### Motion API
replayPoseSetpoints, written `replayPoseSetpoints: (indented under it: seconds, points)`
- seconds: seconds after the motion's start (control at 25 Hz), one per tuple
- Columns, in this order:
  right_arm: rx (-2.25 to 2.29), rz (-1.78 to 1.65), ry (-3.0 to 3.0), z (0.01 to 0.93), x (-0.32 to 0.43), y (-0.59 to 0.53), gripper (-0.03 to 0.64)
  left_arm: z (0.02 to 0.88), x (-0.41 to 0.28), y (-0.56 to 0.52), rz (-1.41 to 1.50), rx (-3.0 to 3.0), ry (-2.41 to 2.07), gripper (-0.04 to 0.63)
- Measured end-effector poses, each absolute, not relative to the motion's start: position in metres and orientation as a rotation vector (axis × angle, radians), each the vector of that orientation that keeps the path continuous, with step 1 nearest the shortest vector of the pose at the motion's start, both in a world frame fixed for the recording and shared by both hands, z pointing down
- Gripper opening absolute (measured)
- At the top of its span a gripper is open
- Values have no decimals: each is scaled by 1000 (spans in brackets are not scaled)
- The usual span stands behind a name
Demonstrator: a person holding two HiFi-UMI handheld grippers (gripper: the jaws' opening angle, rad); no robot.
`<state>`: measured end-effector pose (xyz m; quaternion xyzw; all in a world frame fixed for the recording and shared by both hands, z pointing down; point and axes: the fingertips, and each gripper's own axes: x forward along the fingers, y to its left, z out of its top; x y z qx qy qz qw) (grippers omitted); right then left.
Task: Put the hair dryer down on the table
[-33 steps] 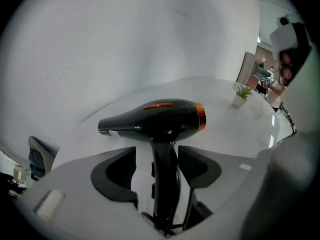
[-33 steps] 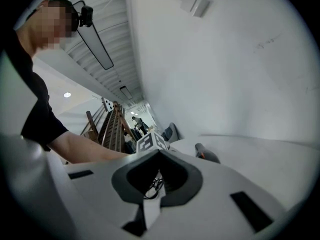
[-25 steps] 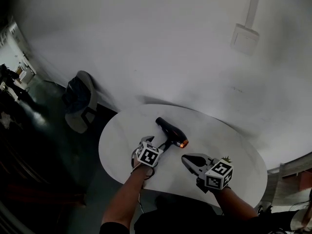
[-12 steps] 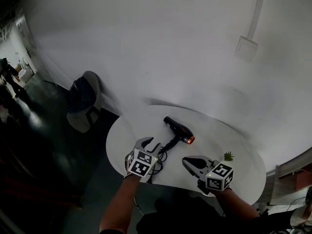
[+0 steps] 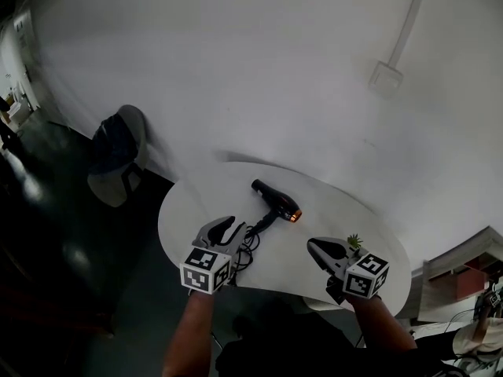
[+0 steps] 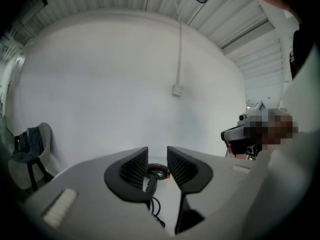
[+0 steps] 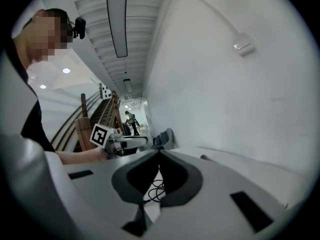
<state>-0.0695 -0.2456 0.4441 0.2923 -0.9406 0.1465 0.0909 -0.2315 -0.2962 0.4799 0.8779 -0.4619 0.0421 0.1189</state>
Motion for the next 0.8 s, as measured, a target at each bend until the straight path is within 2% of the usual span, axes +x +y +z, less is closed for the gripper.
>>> replayPoseSetpoints:
  seconds: [0.04,0.08,0.12,0.4,0.8]
  points:
    - [873,433,-2808,441,-70,-247,11,475,-235,-293,110,2564,-1370,109]
    - [874,430,-2823,439,-71,-249,12,471,-238,-289,98,2563,-1396,46]
    - [870,426,-2839,436,-73,-250,11,468,-241,-286,89,2563,-1419,15]
    - [749,387,-2941,424,-79,-251,11,475,-240,-270,160,2519,-1462,11]
    - [690,305,-3034,396,-40,-276,11,423,-224,-278,39,2460,-1668,11]
